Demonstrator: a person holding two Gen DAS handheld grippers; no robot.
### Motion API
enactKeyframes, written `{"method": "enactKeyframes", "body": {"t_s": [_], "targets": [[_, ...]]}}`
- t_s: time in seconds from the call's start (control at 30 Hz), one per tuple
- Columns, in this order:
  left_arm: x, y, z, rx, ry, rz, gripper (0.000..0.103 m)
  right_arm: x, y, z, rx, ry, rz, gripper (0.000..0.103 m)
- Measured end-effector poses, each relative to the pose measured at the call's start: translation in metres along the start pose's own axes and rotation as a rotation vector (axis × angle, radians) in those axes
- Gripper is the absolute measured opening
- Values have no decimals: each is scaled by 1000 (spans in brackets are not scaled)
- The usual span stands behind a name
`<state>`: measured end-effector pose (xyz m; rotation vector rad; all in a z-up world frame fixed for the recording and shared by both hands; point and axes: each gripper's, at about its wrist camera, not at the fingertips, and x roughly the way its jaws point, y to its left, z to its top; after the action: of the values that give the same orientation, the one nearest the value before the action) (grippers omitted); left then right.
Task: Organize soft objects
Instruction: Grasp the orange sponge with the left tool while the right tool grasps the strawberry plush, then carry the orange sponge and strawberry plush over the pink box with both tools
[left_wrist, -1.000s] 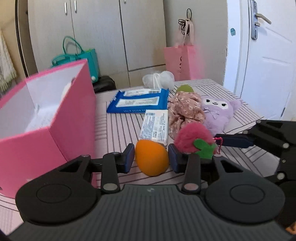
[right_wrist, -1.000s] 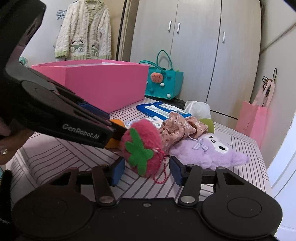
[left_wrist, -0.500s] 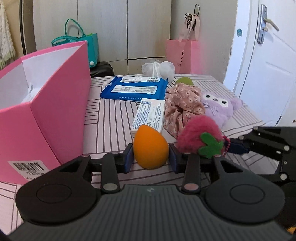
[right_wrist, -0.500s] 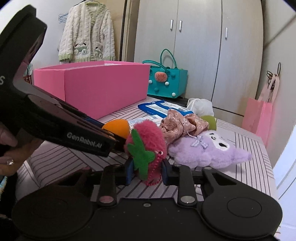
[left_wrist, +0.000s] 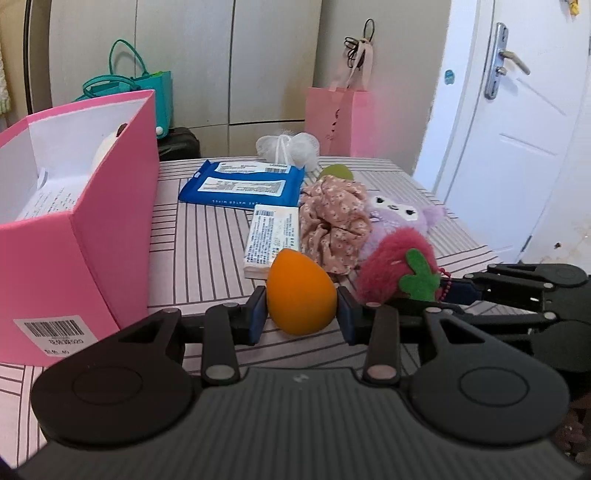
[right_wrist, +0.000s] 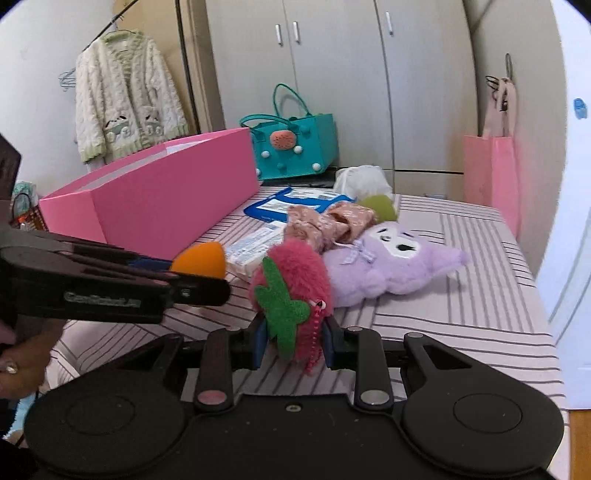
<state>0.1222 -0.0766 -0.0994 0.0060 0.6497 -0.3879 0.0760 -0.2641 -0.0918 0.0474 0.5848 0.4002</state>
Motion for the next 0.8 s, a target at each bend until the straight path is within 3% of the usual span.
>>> {"method": "enactKeyframes", "body": {"t_s": [0.23, 0.4, 0.8], "targets": [[-20, 13, -4, -81, -31, -43, 38, -9, 1, 3, 67, 39, 38, 33], [-35, 20, -7, -101, -22, -48, 38, -15, 6, 10, 61, 114, 62, 34], [-68, 59, -10, -145, 150, -118, 38, -14, 35, 26, 59, 325, 182, 34]]}}
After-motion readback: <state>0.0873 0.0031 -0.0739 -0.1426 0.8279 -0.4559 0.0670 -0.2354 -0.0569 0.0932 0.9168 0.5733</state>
